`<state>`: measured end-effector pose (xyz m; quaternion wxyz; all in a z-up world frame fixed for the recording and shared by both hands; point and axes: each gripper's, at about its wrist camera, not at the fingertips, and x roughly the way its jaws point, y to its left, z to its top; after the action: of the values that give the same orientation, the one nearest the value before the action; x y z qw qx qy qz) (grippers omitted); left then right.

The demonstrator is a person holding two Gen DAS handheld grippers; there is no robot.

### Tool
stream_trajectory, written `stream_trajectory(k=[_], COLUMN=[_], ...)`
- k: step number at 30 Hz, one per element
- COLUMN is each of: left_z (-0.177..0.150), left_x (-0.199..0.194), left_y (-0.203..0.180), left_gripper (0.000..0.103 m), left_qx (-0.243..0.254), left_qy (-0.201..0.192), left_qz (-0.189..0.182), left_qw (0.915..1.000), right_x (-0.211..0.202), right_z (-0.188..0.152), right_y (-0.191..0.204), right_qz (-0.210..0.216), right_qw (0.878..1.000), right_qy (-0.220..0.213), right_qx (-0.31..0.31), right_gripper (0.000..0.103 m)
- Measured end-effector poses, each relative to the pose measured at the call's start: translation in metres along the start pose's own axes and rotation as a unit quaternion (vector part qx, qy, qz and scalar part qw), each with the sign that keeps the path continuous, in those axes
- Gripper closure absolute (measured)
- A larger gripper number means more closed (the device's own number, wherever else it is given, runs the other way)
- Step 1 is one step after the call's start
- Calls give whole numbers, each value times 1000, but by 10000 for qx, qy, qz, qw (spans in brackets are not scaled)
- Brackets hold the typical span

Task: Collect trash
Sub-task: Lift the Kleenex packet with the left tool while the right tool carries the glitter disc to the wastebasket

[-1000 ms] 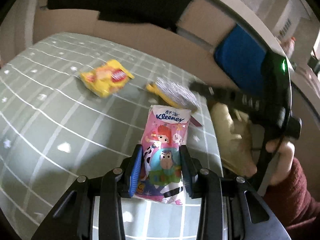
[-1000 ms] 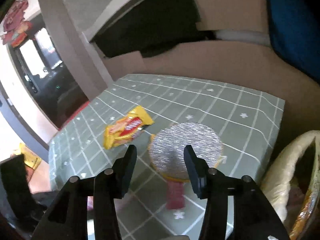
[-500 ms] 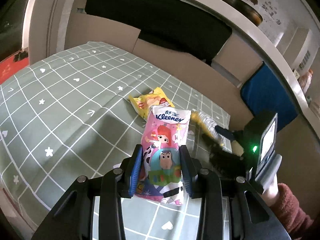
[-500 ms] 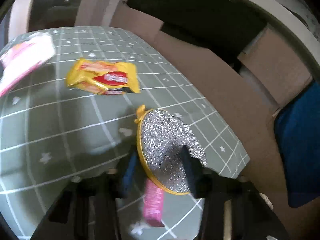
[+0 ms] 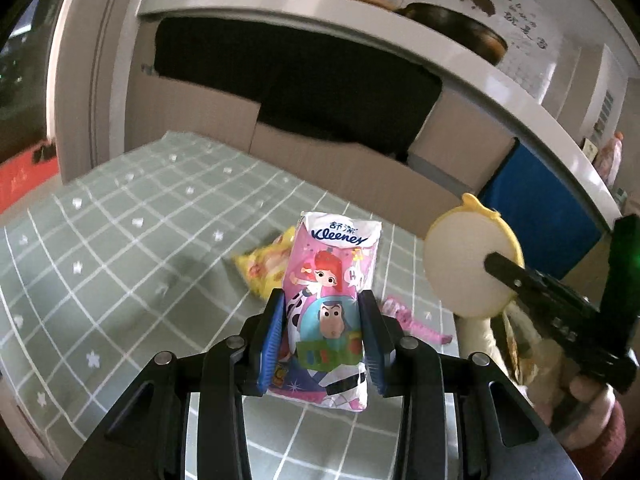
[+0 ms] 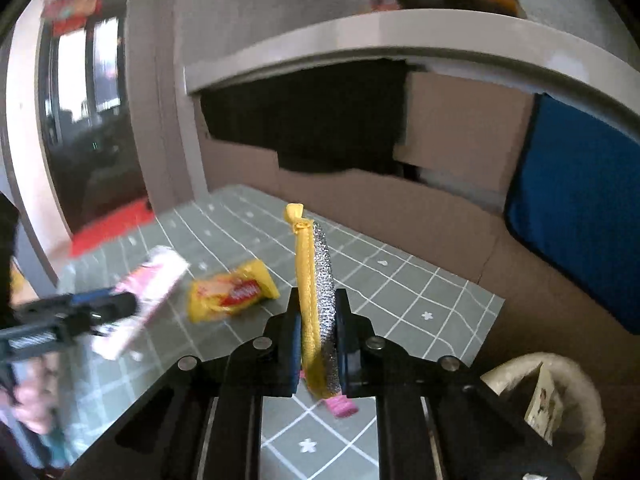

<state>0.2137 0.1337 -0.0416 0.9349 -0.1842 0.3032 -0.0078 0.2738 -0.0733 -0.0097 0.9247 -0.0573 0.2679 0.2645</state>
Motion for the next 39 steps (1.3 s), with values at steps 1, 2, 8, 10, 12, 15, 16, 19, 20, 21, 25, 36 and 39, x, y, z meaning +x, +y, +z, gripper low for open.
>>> stream_trajectory(k=[1,2,8,10,12,15,16,19,20,21,25,36,39], left_z=[3,6,21,22,22,20,19,12,10,7,-2,-40,-50], left_x=[-1,-2,-9,-11,-10,-6,-5,0,1,4,15,66,90], left_y=[-4,-10,-59,-80,-102,-137,-145,-179,-188,-198,-229,-276,-280], left_gripper=[66,66,66,66,66,66,66,66,66,66,66,66,66], left_qx=[39,81,513,716,887,1135,1202,1423,1463,1498,1551,1668,1596], left_qy=[-48,-97,-480,-585,-627,-616,-607,-575,-566,-547,-396,328,711], left_qz=[18,21,-171,-269,-399,-622,-689,-953,-1030,-1148,-1499,-1867,-1916], left_qw=[10000,9999,9974,9954,9933,9897,9885,9835,9822,9805,9757,9676,9658], right_x=[-5,-12,-56,-73,-88,-111,-118,-137,-141,-144,-159,-153,-141], right_z=[1,1,0,-1,-4,-8,-11,-19,-22,-25,-38,-76,-84], right_y=[-2,-4,-25,-36,-46,-63,-67,-85,-91,-97,-122,-175,-187], right_qz=[-9,-32,-239,-380,-524,-738,-829,-1069,-1133,-1196,-1433,-1485,-1457], right_qw=[10000,9999,9982,9968,9951,9920,9908,9869,9857,9844,9784,9702,9685], right_qy=[-50,-112,-395,-499,-593,-708,-740,-794,-801,-806,-825,-589,-465], right_qx=[39,60,374,501,597,743,777,912,960,1010,1240,1823,1964], right_gripper=[90,90,90,90,90,90,90,90,90,90,90,90,90])
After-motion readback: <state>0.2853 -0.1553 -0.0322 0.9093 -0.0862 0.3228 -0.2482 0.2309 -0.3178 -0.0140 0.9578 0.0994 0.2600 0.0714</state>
